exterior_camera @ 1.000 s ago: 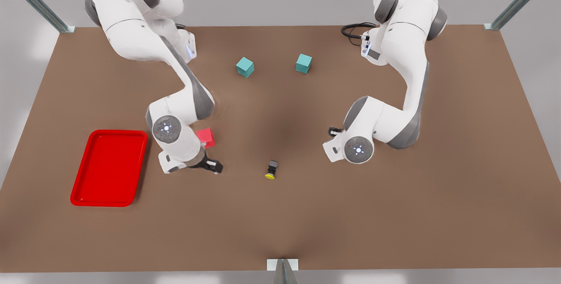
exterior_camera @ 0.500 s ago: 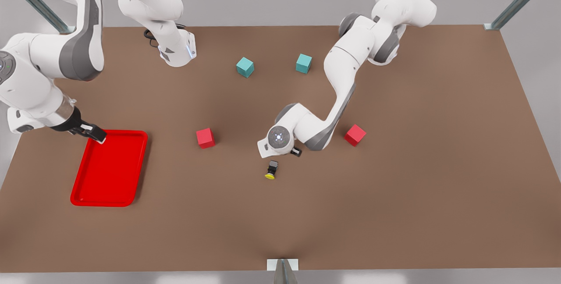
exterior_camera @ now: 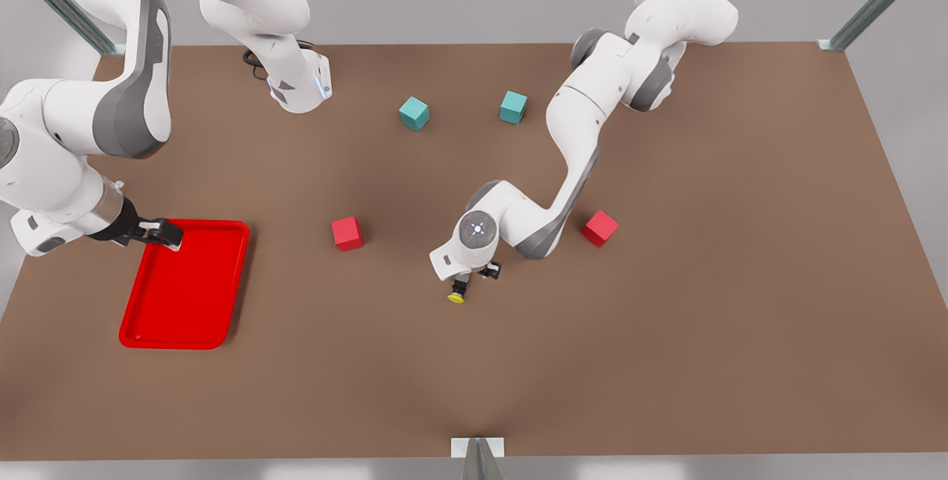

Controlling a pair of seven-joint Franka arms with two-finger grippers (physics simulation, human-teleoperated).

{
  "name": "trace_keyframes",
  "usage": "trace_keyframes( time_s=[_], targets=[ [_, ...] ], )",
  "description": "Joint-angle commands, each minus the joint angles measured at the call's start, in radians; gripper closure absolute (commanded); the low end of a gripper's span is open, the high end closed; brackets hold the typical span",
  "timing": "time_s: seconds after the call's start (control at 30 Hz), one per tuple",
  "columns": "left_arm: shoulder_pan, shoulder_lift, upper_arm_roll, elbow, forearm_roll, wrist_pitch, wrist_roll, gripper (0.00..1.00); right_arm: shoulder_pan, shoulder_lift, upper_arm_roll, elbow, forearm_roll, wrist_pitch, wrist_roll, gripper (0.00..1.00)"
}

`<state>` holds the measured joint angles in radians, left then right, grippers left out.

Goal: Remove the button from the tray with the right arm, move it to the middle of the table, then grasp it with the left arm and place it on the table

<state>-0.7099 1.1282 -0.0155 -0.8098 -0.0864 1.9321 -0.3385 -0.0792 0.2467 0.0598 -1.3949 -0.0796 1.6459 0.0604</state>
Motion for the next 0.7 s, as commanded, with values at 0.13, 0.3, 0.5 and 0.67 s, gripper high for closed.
trace_keyframes(
  time_s=[0.13, 0.3, 0.5, 0.67],
  targets=[
    [0.004, 0.016, -0.004, 0.001, 0.001, 0.116, -0.074, 0.0, -0.004, 0.014, 0.0, 0.001, 0.0, -0.005, -0.171, 0.0],
    [0.01, -0.002, 0.046, 0.001, 0.002, 0.133, -0.048, 0.0, -0.005, 0.023, 0.0, -0.001, 0.0, -0.003, -0.169, 0.0],
    [-0.005, -0.008, 0.161, 0.0, 0.008, 0.211, 0.021, 0.0, -0.01, 0.034, 0.0, 0.001, -0.002, -0.003, -0.171, 0.0],
    [-0.06, 0.033, 0.281, -0.006, 0.014, 0.278, 0.053, 0.0, -0.002, 0.049, 0.0, 0.001, -0.002, -0.003, -0.166, 0.0]
  ],
)
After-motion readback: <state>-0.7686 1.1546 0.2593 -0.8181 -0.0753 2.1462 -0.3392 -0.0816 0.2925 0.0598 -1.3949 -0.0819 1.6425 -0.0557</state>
